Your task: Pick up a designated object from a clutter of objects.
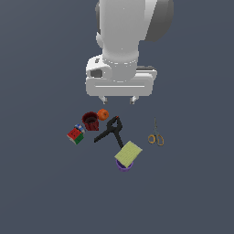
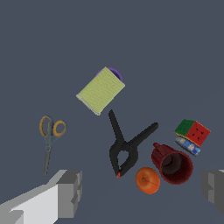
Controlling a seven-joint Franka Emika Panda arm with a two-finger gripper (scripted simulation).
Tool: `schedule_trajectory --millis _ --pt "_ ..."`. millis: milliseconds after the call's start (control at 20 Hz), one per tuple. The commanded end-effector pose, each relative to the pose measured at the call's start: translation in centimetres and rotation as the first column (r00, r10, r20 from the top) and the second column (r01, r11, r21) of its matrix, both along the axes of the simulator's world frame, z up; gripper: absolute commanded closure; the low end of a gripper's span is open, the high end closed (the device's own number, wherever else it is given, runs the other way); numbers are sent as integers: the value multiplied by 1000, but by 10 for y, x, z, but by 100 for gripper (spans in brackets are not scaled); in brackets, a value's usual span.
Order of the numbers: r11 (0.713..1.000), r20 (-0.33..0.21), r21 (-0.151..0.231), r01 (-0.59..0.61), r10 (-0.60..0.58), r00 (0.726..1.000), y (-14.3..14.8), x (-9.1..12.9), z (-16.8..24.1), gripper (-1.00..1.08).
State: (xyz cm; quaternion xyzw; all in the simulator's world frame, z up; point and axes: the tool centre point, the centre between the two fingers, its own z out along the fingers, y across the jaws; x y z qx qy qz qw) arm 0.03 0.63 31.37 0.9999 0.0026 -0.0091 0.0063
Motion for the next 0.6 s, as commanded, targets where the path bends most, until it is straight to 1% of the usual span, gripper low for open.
schedule_trajectory --millis 0,300,550 --pt "1000 0 0 0 0 1000 0 0 0 -20" --pt "999 -14 -9 -32 32 999 12 -2 -4 -20" --pt "1000 -16 -8 -30 30 999 12 -2 -5 -20"
